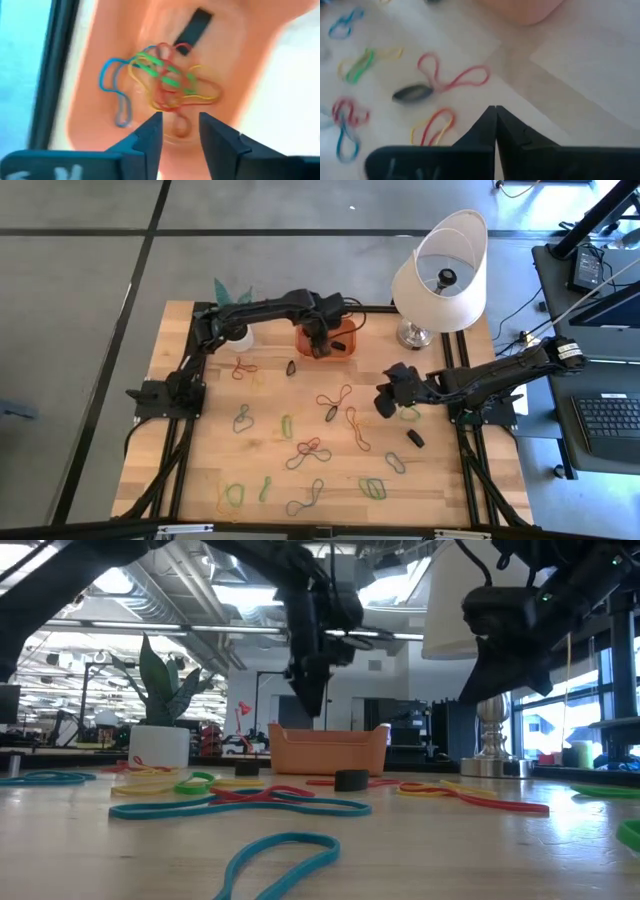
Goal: Pick and place rubber bands into bin
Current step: Put the blue rubber band into the orange bin
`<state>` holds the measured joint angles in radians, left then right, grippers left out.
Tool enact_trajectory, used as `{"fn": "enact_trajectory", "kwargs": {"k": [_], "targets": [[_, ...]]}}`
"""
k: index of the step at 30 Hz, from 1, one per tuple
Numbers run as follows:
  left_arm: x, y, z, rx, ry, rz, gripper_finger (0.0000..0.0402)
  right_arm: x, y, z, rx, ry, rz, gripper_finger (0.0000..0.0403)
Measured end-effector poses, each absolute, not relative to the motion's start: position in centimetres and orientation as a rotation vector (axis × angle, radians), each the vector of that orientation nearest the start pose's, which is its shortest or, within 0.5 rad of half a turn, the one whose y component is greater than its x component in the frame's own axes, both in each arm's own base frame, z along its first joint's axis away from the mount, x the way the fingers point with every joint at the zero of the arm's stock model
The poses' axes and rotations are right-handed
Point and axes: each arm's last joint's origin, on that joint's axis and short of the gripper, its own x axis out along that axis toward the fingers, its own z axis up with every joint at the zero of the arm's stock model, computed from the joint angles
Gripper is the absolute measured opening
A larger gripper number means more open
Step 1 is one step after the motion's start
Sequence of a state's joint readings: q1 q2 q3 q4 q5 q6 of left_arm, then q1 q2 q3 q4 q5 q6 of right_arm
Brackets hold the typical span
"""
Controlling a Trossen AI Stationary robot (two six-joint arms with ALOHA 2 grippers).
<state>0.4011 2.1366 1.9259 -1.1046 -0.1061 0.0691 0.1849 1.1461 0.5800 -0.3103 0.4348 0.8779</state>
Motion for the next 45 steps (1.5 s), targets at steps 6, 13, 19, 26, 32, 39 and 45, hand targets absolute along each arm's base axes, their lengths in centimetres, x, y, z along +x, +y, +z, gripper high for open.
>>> {"fn": "enact_trajectory", "kwargs": {"k": [6, 13, 19, 26, 32, 39, 45], "targets": [[38.8, 12.9, 26.6, -0.188, 1.250, 0.379, 0.0023, 20.8, 3.0, 19.0, 0.521, 0.749, -0.455, 0.0009], [34.0, 6.2, 26.1, -0.300, 1.096, 0.396, 0.0002, 21.0, 3.0, 19.1, 0.448, 0.753, -0.411, 0.0009], [28.0, 1.0, 24.3, -0.417, 1.000, 0.412, 0.0001, 21.5, 3.1, 19.5, 0.431, 0.691, -0.371, 0.0009], [22.1, -2.8, 22.5, -0.363, 0.929, 0.412, 0.0001, 23.0, 3.7, 22.2, 0.417, 0.632, -0.300, 0.0003], [18.6, -3.7, 21.0, -0.345, 0.919, 0.357, 0.0001, 27.3, 5.2, 25.3, 0.380, 0.656, -0.329, 0.0002], [16.2, -4.5, 20.5, -0.341, 0.901, 0.265, 0.0003, 35.1, 8.2, 25.7, 0.319, 0.811, -0.335, 0.0001], [15.5, -5.0, 20.3, -0.274, 0.906, 0.197, 0.0003, 39.5, 9.9, 23.9, 0.346, 1.042, -0.340, 0.0015]]}}
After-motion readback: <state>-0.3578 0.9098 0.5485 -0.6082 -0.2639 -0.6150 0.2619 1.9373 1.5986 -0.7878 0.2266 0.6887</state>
